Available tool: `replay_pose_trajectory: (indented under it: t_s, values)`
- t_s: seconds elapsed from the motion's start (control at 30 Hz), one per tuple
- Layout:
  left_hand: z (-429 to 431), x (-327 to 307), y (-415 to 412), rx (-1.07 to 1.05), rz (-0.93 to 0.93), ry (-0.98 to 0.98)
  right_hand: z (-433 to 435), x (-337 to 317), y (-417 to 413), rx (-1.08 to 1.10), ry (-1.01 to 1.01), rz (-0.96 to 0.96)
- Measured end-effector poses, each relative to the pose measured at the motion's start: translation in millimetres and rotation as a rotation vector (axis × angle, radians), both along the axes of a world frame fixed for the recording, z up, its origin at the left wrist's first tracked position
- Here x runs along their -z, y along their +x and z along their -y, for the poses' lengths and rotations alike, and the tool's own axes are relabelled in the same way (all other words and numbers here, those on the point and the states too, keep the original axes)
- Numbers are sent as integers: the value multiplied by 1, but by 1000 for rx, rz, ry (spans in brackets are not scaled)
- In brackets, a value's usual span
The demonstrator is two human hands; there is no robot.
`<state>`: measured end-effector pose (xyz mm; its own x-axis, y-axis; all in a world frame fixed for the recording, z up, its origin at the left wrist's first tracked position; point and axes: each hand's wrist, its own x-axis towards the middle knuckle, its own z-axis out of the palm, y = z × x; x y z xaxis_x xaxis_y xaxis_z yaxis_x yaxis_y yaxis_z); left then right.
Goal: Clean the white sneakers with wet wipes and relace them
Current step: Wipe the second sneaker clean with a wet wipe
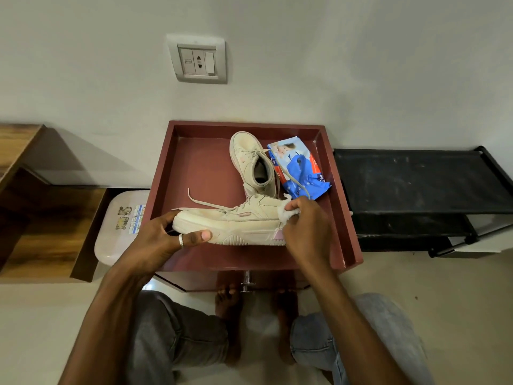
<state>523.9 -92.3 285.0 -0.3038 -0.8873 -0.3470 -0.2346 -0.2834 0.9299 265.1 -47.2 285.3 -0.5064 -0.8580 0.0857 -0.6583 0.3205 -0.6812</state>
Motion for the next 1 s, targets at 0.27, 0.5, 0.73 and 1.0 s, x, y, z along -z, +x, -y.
replay_pose_trajectory:
  t_s: [0.27, 0.5, 0.73, 1.0]
  values:
    - [-9, -2, -7, 19, -15, -169, -6, -40, 84, -569, -176, 17]
    - [-24, -20, -36, -30, 66, -247, 20, -54, 124, -633, -132, -217]
    - [-11, -5, -16, 59, 27, -237, -21, -38, 78, -434, -145, -130]
    - [-15, -9, -20, 51, 141, -306, 17, -49, 120, -512, -77, -259]
